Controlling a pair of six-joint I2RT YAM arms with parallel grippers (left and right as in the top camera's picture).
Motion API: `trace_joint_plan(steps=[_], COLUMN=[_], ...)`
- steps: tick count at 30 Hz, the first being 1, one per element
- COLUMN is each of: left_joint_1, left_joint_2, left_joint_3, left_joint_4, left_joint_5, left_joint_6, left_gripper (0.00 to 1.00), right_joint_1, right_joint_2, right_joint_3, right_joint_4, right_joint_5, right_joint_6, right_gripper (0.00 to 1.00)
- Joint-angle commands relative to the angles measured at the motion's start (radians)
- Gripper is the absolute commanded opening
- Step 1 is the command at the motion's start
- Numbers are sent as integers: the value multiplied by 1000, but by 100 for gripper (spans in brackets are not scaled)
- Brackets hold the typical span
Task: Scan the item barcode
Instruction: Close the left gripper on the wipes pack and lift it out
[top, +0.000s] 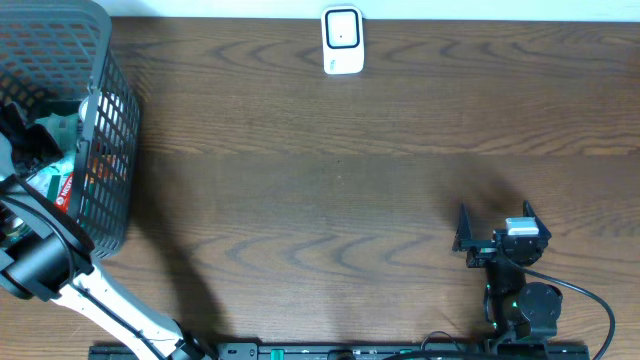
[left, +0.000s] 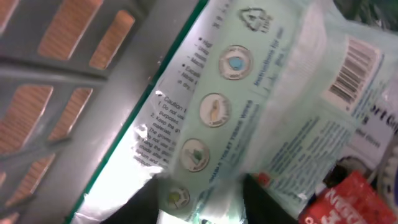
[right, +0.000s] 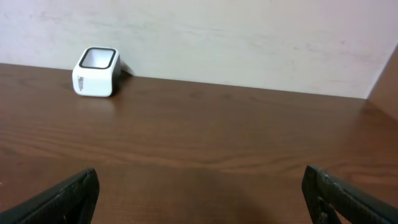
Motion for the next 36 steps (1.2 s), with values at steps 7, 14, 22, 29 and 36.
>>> trace_joint_plan(steps=[7,14,22,29,36], left_joint_1=[0,0,-9,-35,-39], left_joint_2=[-69,-291,-483,-487,-347], left_joint_3=[13,22,22,9,-42], left_joint_4=[-1,80,78,16,-18], left_joint_5=[24,24,24,1,-40], left_joint_6=[-52,-114,-183,-212,-199], left_gripper=[7,7,7,35,80], right_joint_1=[3,3,3,3,3], right_joint_2=[1,1,1,1,1], right_joint_3=[-1,-1,-1,-1,-1], right_joint_4=[-4,-4,-4,-4,-4], right_joint_5=[-5,-5,-5,-5,-5], right_joint_6=[-10,-10,-10,-10,-10], right_gripper=[99,99,99,99,99])
